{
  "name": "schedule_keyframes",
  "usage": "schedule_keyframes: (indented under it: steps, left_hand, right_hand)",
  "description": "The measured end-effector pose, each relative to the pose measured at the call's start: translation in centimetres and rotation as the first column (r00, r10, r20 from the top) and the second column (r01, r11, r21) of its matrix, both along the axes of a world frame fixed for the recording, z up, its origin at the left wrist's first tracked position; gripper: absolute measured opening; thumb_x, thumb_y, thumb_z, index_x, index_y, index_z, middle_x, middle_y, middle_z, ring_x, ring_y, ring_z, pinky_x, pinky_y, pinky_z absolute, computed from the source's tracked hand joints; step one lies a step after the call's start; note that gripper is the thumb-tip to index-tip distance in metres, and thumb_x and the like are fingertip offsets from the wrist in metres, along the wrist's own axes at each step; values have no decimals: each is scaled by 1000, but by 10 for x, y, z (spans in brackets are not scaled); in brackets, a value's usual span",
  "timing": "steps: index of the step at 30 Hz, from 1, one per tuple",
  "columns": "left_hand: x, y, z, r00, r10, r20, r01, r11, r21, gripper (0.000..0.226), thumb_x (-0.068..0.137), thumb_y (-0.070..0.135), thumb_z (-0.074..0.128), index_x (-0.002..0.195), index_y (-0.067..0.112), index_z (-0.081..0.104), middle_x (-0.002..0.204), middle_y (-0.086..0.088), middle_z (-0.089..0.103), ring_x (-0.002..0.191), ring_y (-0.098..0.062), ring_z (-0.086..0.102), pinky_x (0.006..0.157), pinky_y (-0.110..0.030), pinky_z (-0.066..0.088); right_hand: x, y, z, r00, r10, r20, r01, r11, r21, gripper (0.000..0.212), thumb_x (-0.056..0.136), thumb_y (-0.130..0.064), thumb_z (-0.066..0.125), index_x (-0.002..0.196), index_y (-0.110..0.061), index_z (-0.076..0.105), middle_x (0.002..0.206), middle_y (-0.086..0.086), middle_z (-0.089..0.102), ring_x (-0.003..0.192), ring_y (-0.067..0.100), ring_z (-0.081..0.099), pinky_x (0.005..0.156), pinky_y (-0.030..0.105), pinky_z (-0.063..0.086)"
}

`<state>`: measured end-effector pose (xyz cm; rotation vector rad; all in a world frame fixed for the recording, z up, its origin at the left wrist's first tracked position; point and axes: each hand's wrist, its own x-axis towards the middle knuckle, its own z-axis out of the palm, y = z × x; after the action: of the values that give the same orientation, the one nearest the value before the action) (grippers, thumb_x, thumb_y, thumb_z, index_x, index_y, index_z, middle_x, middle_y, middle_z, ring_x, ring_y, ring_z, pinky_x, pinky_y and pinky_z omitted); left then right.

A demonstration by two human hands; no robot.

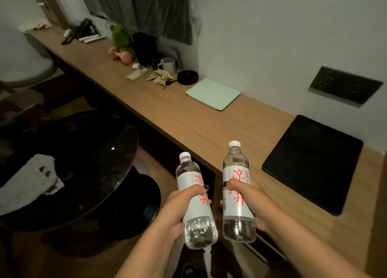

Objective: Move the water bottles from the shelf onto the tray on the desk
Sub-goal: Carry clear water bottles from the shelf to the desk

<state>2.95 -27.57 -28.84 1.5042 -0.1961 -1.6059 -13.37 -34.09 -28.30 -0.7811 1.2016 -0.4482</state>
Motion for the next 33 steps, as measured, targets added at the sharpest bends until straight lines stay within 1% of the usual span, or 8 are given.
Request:
schedule_keyframes:
  steps: [6, 12, 17, 21, 24, 27, 30, 33]
  left_hand:
    - [31, -56, -4, 993, -117, -14, 117, 993, -1, 27, 78, 10, 69, 102, 3, 61, 87, -20, 66, 68, -27, 68, 62, -36, 56]
    - [27, -127, -17, 979, -167, -115, 167, 986, -5, 50, 75, 27, 72, 115, 0, 58, 83, -18, 65, 71, -30, 67, 61, -35, 55]
    - [11, -188, -27, 961, -198, -192, 206, 978, 25, 45, 80, 31, 68, 113, 2, 58, 76, -18, 65, 64, -30, 65, 67, -36, 53]
    - [3, -231, -31, 946, -224, -236, 237, 971, 31, 48, 74, 33, 72, 110, 4, 58, 77, -19, 66, 66, -31, 62, 74, -41, 52]
    - [-2, -261, -30, 956, -222, -192, 235, 971, 49, 49, 70, 33, 75, 107, 5, 59, 79, -19, 67, 72, -33, 63, 77, -44, 52]
    - [-7, -291, -26, 955, -277, -109, 280, 960, 18, 65, 54, 35, 82, 108, 7, 60, 87, -20, 67, 77, -35, 66, 79, -49, 55]
    - [-16, -327, -20, 946, -316, 67, 320, 946, -50, 56, 59, 34, 81, 104, 8, 62, 91, -22, 70, 78, -38, 69, 76, -52, 57]
    - [-27, -365, -13, 919, -331, 216, 366, 919, -149, 51, 58, 30, 78, 103, 14, 63, 95, -25, 71, 83, -41, 70, 74, -59, 56]
  right_hand:
    - [23, -27, -4, 985, -166, 53, 162, 984, 67, 30, 76, -12, 69, 102, -13, 54, 87, 19, 65, 80, 35, 65, 79, 50, 55]
    - [17, -76, -18, 938, -332, 94, 319, 938, 132, 33, 76, -13, 70, 106, -9, 54, 77, 18, 65, 68, 31, 63, 66, 41, 55]
    - [-3, -129, -19, 889, -433, 149, 396, 891, 221, 56, 64, -23, 77, 112, -9, 52, 79, 17, 63, 69, 30, 62, 71, 44, 53]
    - [-16, -164, -13, 859, -493, 140, 456, 860, 231, 55, 63, -26, 77, 109, -9, 53, 77, 16, 62, 70, 30, 62, 78, 45, 52]
    - [-26, -184, -9, 853, -511, 105, 488, 852, 189, 48, 74, -24, 74, 114, -10, 52, 88, 20, 62, 78, 33, 62, 86, 50, 51]
    - [-33, -199, -6, 879, -477, -25, 477, 876, 67, 41, 76, -25, 72, 111, -15, 53, 97, 22, 65, 83, 35, 66, 81, 51, 54]
    - [-37, -213, -4, 853, -500, -148, 502, 865, -25, 36, 76, -27, 71, 106, -20, 53, 98, 19, 67, 85, 34, 69, 76, 45, 58]
    - [-38, -228, 1, 828, -537, -162, 538, 842, -42, 32, 76, -25, 71, 104, -19, 55, 97, 18, 68, 86, 33, 69, 77, 44, 58]
